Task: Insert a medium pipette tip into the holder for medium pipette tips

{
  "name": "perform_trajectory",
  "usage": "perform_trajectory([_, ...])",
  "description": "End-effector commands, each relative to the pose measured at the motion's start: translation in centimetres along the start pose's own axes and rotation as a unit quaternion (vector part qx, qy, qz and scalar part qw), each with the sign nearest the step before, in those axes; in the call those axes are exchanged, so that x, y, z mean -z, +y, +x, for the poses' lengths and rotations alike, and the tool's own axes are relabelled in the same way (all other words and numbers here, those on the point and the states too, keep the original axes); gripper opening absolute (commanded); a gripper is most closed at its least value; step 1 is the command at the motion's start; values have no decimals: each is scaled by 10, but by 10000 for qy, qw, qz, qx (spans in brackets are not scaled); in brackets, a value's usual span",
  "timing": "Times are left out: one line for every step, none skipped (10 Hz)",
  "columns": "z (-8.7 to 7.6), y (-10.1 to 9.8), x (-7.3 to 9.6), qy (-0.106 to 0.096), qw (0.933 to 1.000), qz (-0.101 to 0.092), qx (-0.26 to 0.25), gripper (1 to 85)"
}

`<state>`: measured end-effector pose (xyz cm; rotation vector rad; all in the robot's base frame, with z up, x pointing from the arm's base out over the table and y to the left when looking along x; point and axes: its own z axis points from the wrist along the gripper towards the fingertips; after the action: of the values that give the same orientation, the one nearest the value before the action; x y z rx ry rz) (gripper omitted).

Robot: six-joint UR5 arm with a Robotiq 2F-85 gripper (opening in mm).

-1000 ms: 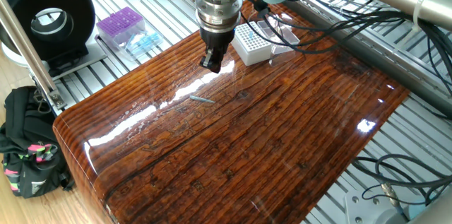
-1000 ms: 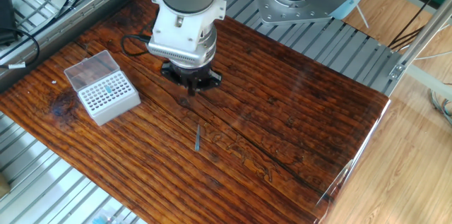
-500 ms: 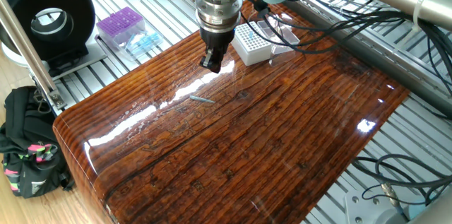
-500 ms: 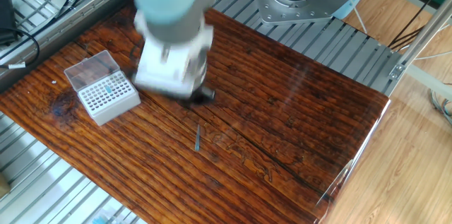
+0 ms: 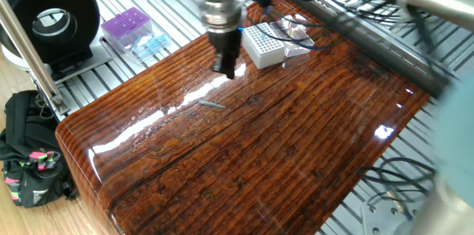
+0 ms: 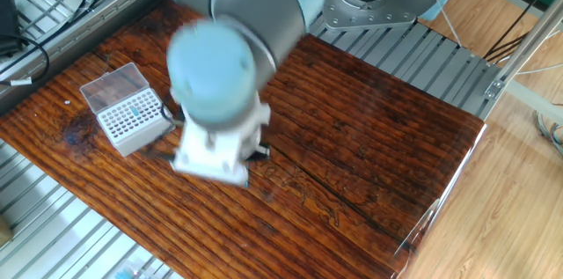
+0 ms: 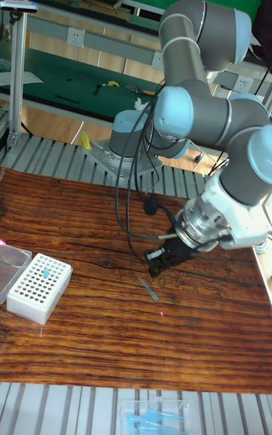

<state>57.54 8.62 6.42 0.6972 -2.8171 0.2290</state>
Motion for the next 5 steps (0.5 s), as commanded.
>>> perform_trajectory([-17, 0, -12, 86, 9999, 101, 10, 83])
perform_trajectory([-19, 1, -14, 57, 9999, 82, -14, 83])
perform_trajectory([-15, 5, -12, 110, 9999, 18, -25, 83])
perform_trajectory([-2, 8, -12, 350, 9994, -41, 48, 83])
perform_trajectory([15, 9, -10, 690, 9972, -81, 272, 87])
